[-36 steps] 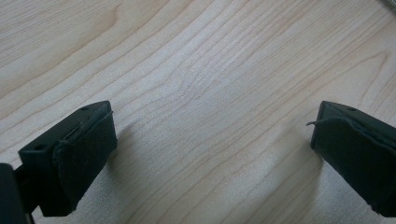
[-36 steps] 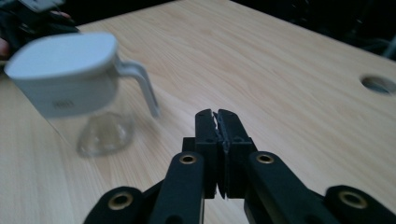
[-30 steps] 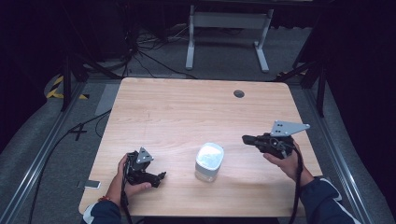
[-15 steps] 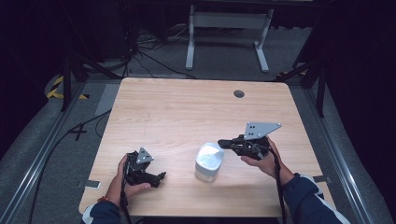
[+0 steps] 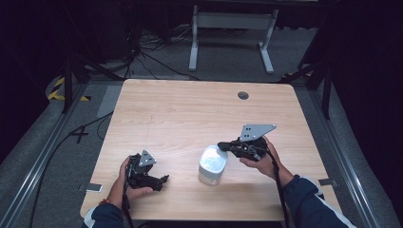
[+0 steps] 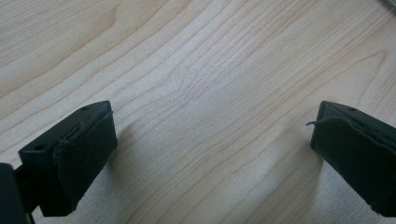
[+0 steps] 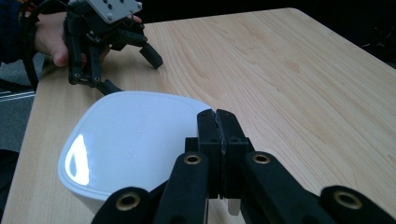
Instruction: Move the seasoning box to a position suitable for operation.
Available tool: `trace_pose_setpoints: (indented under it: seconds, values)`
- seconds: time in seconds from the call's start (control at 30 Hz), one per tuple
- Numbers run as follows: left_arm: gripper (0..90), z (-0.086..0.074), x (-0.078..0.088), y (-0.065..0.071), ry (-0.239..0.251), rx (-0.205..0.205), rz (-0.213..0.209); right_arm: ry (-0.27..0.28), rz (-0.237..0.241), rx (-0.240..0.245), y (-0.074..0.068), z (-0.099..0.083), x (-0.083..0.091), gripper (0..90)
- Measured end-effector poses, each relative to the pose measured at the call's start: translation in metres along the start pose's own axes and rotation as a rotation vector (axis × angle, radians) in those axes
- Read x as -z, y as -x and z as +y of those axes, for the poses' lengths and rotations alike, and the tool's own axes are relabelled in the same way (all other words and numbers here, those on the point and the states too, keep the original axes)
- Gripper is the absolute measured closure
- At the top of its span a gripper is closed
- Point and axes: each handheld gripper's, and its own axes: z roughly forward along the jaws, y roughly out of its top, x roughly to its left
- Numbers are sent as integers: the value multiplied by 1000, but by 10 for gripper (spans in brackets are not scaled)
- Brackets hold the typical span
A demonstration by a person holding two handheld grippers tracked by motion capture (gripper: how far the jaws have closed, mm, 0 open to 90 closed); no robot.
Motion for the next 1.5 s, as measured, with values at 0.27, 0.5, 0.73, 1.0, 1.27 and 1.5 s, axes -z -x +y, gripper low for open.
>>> trace_pose_setpoints:
  seconds: [0.27,0.5,0.73,1.0,1.27,1.5]
  values:
    - [9,0,0,0,4,-7,0,21,10,-18,5,-2,-3,900]
    - [61,1,3,3,8,11,4,21,6,-13,6,-1,-5,900]
    - [258,16,15,18,105,-28,-46,30,-24,-17,2,-3,-4,900]
    - [529,45,33,58,234,-123,-162,33,-24,-8,2,-2,-5,900]
    - [749,62,37,80,259,-191,-215,13,-50,-6,3,-3,-4,900]
    - [845,74,44,86,307,-212,-244,19,-44,-9,3,-3,-6,900]
